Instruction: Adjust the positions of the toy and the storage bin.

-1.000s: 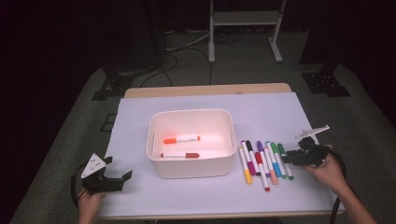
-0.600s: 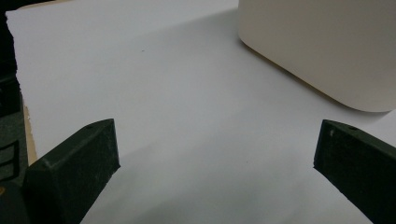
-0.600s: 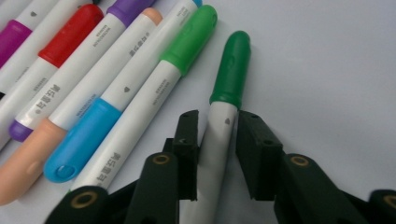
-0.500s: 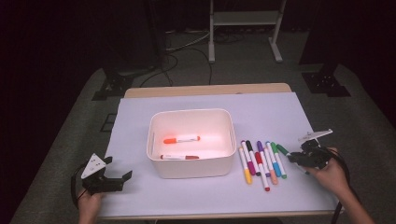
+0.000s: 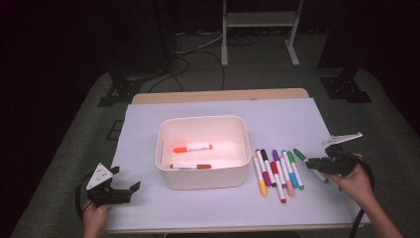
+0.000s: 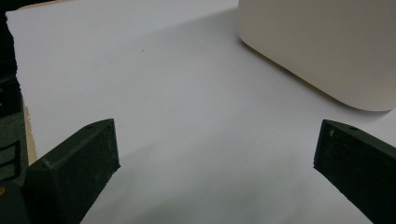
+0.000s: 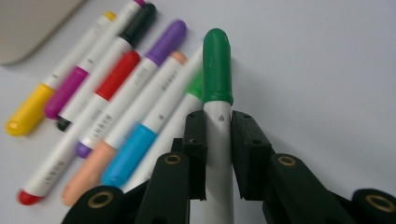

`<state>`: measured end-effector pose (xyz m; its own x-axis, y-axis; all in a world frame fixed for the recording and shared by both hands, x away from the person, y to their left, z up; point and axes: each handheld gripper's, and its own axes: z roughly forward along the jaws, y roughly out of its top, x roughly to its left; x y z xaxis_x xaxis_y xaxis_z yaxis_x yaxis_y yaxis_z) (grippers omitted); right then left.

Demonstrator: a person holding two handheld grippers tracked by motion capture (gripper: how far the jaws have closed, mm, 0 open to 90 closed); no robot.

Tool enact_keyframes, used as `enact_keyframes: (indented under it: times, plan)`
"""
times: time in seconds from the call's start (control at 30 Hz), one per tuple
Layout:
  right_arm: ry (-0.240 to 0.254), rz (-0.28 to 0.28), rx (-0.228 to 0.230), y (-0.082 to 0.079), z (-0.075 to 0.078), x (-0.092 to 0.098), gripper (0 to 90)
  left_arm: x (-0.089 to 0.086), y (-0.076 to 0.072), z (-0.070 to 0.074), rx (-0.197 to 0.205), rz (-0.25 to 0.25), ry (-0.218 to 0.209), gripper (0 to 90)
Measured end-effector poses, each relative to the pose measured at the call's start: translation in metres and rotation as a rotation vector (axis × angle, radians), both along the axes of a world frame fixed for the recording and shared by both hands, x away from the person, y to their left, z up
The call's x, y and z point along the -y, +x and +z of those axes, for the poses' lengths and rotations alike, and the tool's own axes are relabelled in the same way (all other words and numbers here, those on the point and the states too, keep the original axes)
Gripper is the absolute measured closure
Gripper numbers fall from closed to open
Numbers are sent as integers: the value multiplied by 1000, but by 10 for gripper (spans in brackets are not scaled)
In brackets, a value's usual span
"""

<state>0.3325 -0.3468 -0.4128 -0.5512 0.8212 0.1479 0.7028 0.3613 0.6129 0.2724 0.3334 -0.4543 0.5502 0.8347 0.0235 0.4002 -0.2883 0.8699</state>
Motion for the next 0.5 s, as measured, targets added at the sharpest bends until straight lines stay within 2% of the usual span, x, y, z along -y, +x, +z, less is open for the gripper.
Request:
enact_keyframes:
  times: [0.1,0.3,0.33,0.37,0.5]
  plan:
    - [9,13,16,-1,9,-4,757,0,0,0,0,0,0,0]
    - [65,87,55,-3,44,-26,757,0,0,0,0,-1,-1,0]
    - [65,87,55,-3,44,-26,757,0,0,0,0,-1,-1,0]
    - [80,114,66,-3,56,-32,758,0,0,0,1,0,-2,0]
    - [89,159,92,-3,80,-47,758,0,0,0,1,-1,-3,0]
